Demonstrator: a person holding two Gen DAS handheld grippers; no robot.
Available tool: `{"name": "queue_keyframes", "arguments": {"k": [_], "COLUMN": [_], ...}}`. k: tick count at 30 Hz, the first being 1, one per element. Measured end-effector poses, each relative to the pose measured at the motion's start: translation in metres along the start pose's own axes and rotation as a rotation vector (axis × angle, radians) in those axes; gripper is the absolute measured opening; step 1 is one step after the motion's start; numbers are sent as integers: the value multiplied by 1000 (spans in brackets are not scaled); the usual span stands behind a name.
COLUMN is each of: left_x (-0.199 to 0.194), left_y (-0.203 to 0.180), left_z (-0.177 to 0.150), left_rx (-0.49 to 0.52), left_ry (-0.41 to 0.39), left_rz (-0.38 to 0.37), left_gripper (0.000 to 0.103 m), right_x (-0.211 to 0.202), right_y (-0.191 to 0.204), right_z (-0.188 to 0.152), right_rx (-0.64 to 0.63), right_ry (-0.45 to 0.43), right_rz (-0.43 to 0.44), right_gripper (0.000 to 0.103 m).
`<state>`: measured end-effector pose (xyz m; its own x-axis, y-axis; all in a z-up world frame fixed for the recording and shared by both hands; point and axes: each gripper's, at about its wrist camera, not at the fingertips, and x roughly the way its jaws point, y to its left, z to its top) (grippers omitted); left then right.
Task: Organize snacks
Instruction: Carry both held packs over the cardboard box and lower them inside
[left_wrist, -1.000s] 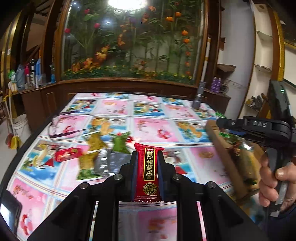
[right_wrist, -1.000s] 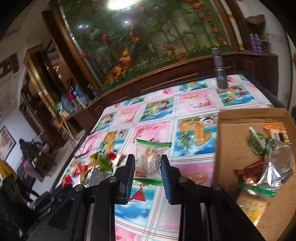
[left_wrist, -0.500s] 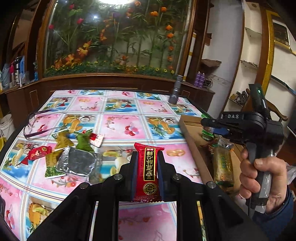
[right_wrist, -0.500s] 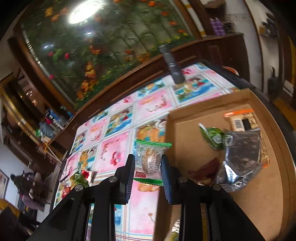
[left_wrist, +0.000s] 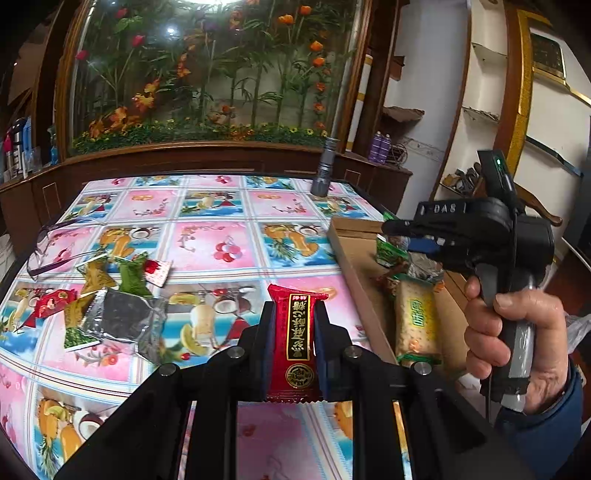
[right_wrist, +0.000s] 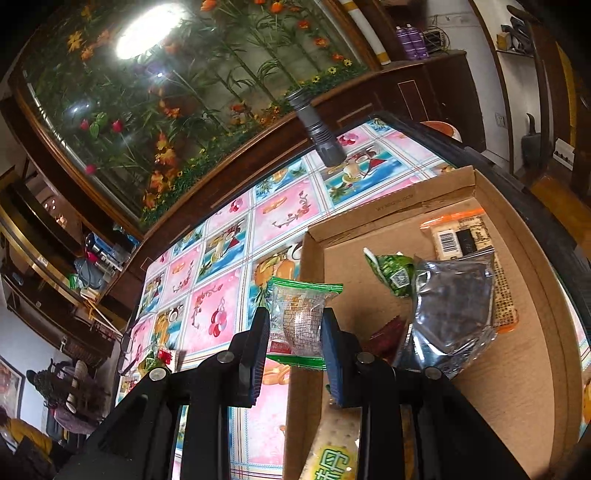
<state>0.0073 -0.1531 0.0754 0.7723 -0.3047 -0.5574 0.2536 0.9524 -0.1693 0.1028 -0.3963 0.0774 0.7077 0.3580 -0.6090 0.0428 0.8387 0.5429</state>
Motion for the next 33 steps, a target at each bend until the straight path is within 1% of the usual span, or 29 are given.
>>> {"name": "queue_keyframes", "arguments": {"k": [3,10,13,17,20,23,26,28,31,33], "left_x": [3,20,28,40,55,72,86,92,97,100], "left_y": [-6,-14,-24,-45,-68,-92,-114,-128,-134,-129], "left_z": [-2,4,9,15,20,22,17,10,2,1], "left_rx": [7,-35,-34,-24,-10,6,21,57,98,78], "left_ry": [14,72,80,97,129,153,198,223,237,253], "left_rz": [-24,-123,-141,-191,-254,-298,-372,-413,-418,-433], "left_gripper": [18,18,18,18,18,18,18,18,18,18], "right_x": [-6,-17,-21,-29,-34,-38,-37,-36,-34,-34], "right_y": [-4,-21,-35,-49,-56,-65,-73,-78,-82,-82], "right_z": [2,8,13,17,19,22,24,24,25,26], "right_rx": [12,40,86,120,132,147,158,163,163,158], "right_ry": [-6,-12,-12,-32,-46,-58,-49,-38,-21,-14], "right_rz": [16,42,62,49,20,-14,-72,-123,-159,-189], "right_gripper": [30,30,30,30,30,30,30,30,30,32]}}
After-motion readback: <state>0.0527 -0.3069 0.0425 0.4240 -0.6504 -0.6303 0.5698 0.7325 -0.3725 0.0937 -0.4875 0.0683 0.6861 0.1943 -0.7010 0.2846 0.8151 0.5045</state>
